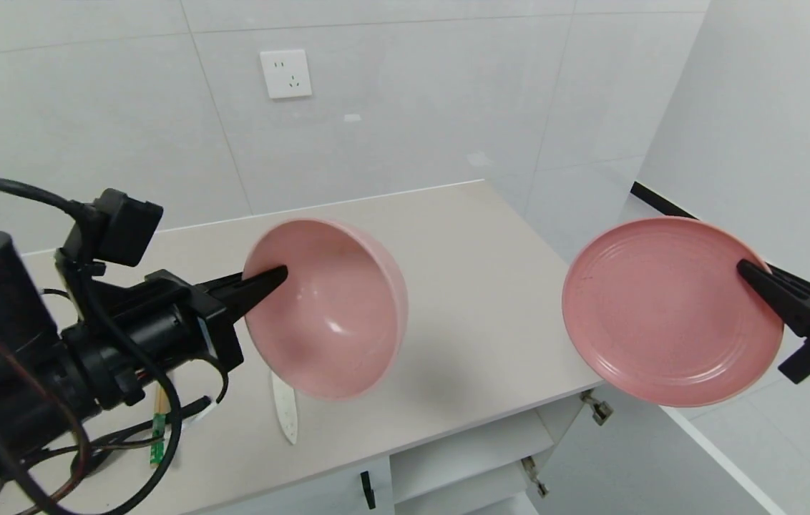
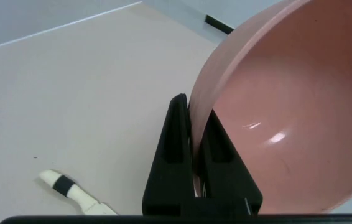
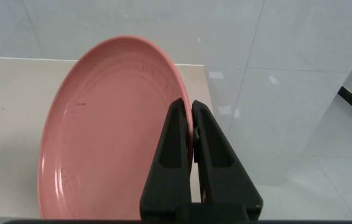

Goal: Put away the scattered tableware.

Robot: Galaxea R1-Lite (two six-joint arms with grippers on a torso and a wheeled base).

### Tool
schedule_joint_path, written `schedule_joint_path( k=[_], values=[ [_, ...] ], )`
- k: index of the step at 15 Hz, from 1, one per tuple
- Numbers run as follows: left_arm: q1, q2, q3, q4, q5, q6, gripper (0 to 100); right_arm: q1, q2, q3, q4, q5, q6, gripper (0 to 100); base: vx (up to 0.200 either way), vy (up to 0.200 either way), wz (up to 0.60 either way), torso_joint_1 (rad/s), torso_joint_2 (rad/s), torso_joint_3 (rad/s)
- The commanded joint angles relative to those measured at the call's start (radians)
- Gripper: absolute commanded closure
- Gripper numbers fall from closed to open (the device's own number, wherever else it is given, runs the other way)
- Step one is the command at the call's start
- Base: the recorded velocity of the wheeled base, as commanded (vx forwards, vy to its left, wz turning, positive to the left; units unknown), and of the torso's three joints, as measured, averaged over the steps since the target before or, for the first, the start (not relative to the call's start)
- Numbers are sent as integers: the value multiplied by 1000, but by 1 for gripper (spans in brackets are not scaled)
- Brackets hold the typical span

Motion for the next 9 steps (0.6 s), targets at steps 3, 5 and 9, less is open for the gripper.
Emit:
schedule_joint_path(
  k=[3,5,9],
  values=[
    [-1,-180,70,2,-77,-6,100,29,-70,74,10,25,1,100,0,0,0,0,0,0],
    [-6,-188,107,-10,-82,-3,100,30,-115,90,18,29,4,100,0,0,0,0,0,0],
    [6,-246,138,-6,-167,4,100,29,-213,90,119,23,4,100,0,0,0,0,0,0]
  ],
)
